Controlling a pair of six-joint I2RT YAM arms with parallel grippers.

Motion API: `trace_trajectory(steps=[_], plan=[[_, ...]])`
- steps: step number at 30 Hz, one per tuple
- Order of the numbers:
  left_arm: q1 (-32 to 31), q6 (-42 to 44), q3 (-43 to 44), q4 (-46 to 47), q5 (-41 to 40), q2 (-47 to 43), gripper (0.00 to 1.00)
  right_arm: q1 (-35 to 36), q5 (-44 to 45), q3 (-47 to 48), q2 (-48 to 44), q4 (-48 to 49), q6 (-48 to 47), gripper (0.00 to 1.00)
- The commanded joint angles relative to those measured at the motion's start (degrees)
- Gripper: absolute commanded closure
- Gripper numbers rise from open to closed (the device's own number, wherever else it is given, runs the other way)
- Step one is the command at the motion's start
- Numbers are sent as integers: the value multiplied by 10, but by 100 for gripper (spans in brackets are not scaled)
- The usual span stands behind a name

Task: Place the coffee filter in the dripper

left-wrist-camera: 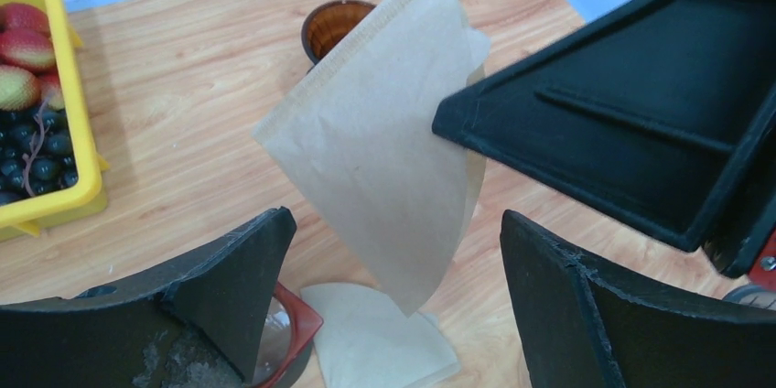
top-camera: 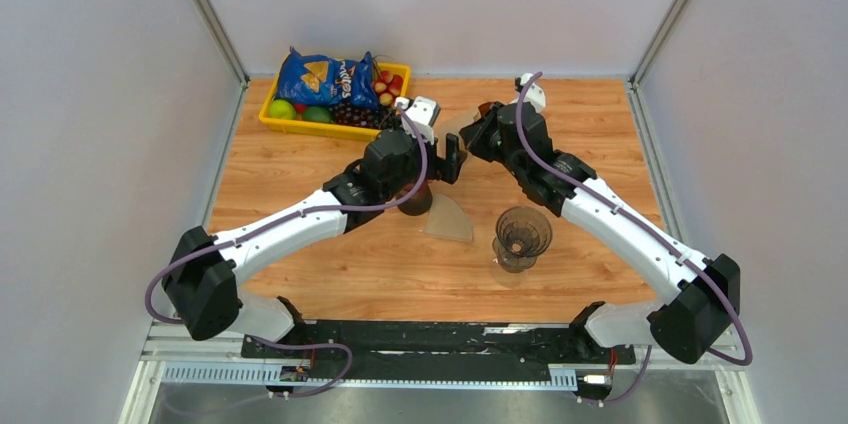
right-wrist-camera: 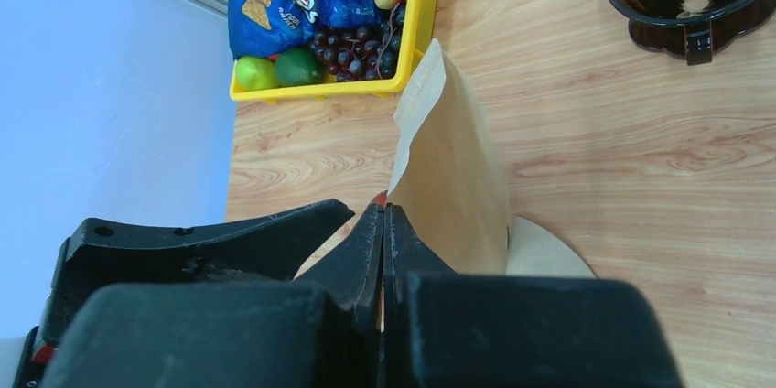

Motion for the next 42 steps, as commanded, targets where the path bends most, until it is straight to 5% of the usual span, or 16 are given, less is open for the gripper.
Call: trace_trajectory(steps=[1, 7, 20, 33, 42], plan=[[-2, -27, -4, 67, -21, 2, 9, 2, -20, 23, 2, 3, 15, 100], [-4, -38, -21, 113, -38, 7, 19, 3, -29, 19, 1, 3, 20, 100], [-6, -36, -8, 93, -52, 30, 25, 3, -41, 20, -6, 4, 21, 100], [-28, 0, 14, 79, -130, 41, 57, 4, -63, 10, -7, 4, 15, 100], [-29, 5, 14, 83, -133, 39, 94, 7, -64, 4, -15, 3, 7, 100]])
